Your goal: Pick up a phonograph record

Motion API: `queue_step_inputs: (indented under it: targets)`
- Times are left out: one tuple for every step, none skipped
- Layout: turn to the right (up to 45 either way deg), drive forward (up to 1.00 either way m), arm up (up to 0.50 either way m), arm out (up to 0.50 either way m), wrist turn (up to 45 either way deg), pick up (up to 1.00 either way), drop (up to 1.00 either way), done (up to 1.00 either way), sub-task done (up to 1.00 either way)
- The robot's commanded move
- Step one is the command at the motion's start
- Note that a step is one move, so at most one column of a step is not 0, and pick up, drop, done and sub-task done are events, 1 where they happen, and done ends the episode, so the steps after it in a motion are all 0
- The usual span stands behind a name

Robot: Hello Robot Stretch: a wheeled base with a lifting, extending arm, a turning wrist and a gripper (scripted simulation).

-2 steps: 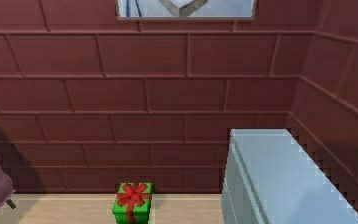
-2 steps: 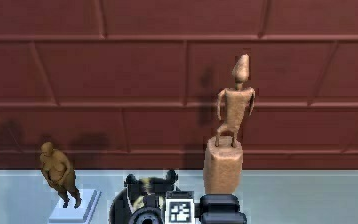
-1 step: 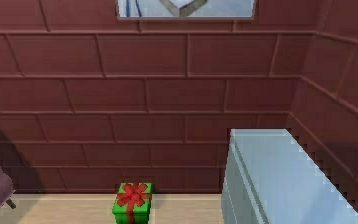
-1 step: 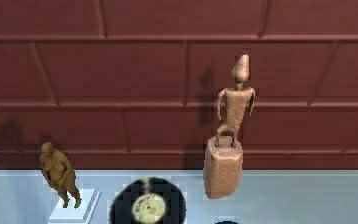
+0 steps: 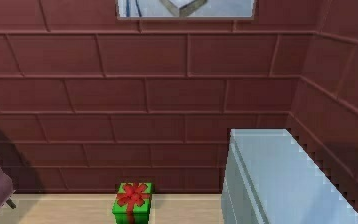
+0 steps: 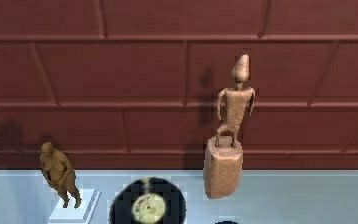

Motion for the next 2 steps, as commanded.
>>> queue_step_inputs:
  targets:
    - [0.0,0.00,0.10,0.00,0.0,0.00,0.00,0.00,0.00]
    - [0.0,0.00,0.00,0.00,0.0,0.00,0.00,1.00,0.00]
